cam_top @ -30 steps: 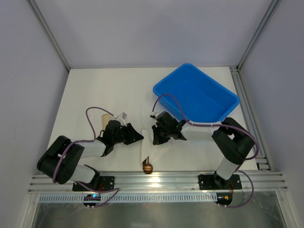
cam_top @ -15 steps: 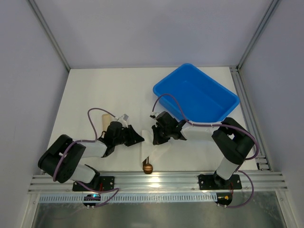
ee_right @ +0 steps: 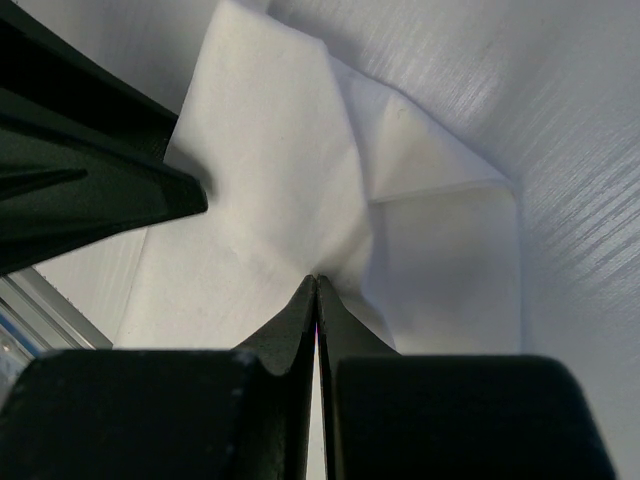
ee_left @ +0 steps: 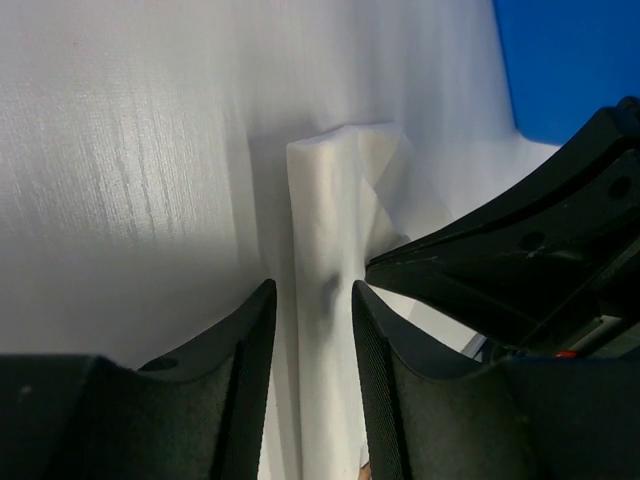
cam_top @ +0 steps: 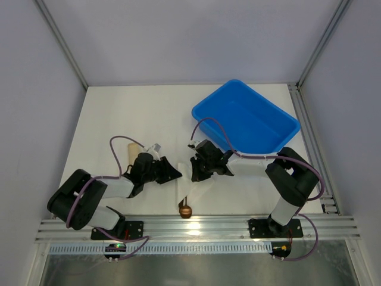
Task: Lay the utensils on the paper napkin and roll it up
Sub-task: Roll the napkin at the center of the board.
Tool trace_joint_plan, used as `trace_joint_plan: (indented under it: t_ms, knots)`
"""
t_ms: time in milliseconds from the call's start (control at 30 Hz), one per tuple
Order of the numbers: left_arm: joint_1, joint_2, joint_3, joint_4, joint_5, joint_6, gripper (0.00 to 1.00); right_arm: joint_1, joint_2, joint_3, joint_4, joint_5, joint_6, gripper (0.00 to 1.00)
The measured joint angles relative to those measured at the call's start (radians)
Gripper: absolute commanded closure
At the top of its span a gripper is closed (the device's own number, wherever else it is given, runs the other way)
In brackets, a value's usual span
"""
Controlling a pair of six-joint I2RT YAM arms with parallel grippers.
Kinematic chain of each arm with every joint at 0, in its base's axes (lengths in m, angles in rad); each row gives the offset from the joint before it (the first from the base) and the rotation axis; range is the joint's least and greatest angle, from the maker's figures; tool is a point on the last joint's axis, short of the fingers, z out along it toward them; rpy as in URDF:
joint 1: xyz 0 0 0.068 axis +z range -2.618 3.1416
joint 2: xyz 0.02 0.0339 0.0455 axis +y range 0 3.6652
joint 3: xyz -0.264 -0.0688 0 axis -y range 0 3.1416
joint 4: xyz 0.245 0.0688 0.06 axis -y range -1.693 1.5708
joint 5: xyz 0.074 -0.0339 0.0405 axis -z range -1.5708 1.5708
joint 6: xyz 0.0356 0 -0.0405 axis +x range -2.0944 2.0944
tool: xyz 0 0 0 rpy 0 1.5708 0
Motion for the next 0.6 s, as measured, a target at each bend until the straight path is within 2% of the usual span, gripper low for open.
trace_joint_plan:
  t_ms: [100, 167, 600]
  knots:
    - [-0.001, -0.005, -0.01, 0.006, 0.0, -0.008, 0.54, 0.0, 0.0, 0.0, 0.0, 0.0, 0.0, 0.96]
    - [-0.004, -0.019, -0.013, 0.004, -0.001, -0.009, 0.54, 0.0, 0.0, 0.0, 0.0, 0.0, 0.0, 0.96]
    - [-0.109, -0.075, -0.067, -0.01, -0.044, -0.039, 0.71, 0.0, 0.0, 0.0, 0.0, 0.0, 0.0, 0.96]
